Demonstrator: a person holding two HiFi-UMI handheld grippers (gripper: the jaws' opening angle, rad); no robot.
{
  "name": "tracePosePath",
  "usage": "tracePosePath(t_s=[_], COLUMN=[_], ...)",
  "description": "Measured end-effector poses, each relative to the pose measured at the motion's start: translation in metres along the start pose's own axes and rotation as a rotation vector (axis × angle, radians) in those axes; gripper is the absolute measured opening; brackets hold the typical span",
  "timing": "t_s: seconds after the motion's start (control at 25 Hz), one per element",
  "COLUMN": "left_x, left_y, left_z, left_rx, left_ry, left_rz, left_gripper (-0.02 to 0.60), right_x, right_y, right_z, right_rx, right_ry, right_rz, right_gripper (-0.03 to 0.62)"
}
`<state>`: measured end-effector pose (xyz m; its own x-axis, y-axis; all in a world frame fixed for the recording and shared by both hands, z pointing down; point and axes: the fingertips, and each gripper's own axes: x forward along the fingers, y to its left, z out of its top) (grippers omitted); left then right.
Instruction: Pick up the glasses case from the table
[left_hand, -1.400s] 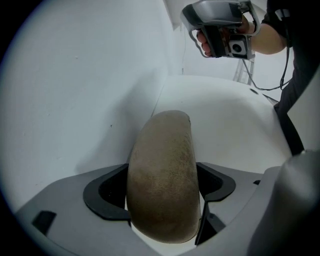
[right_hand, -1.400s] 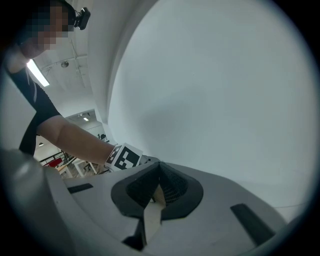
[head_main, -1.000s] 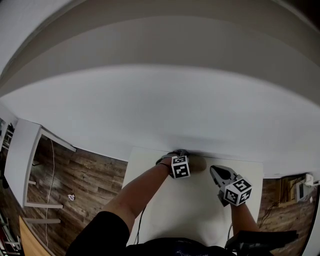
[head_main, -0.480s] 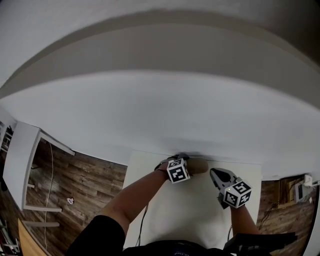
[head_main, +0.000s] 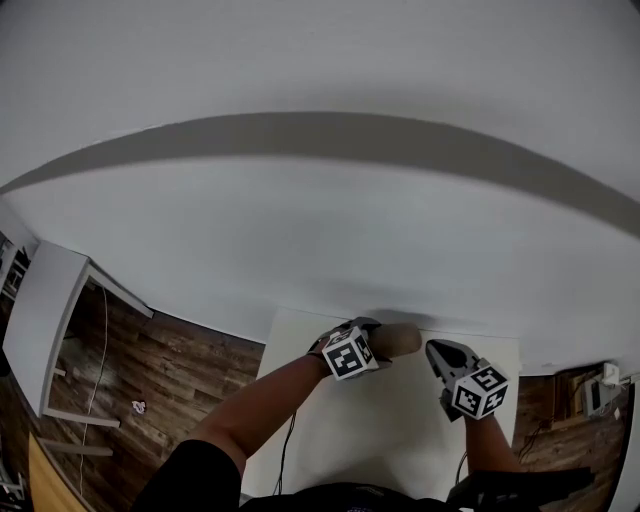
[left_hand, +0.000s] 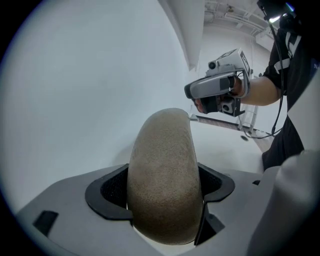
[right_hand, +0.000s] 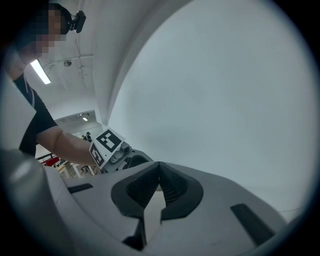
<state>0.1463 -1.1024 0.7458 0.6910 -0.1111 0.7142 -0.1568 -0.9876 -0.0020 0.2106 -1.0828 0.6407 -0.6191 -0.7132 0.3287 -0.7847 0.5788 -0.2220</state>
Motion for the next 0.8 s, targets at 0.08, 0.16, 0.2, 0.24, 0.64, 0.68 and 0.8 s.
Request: tracePosePath(t_s=[0.08,0.16,0.2,0.24,0.64,0.68,0.8], left_x=[-0.019,-0.037,-0.046,-0.057,-0.179,-0.191,-0.226], left_y=[-0.006,-0.013,-0.017,-0.020,-0.075,-0.085,-0.111], left_z=[0.002,0.005,0.006,0.008,0.012,0.013,0.010], left_rx=[-0.021,-0.032,-0.036,-0.042,0.010,0.015,0.023], left_ry=[-0.034,-0.064,-0.079,-0.093,-0.186,-0.194,-0.221], left_rz=[0.008,0.016,0.020,0.023,0.065,0.067,0.073], left_gripper=[0.402,0.402,0.402,0.402,0.402,0.402,0.402], right_x=[-0.004,-0.011,-0.015,-0.019,-0.063,-0.071,-0.094], right_y=[0.012,0.024,0.030,0.036,0.121,0.132,0.161], right_z=[0.007,0.016,0.021,0.026,0.059,0.059,0.061], right_rx=[-0.008,-0.015,-0.019,-0.023,-0.038,-0.028,-0.006], right_ry=[-0.008,-0.015,-0.019,-0.021,-0.047,-0.053,-0.069], right_rz=[-0.003,-0.007,-0.008,-0.009,-0.074,-0.080,-0.095], right_gripper=[-0.002,-0.002,-0.002,-0.002,-0.002,-0.002,-0.002])
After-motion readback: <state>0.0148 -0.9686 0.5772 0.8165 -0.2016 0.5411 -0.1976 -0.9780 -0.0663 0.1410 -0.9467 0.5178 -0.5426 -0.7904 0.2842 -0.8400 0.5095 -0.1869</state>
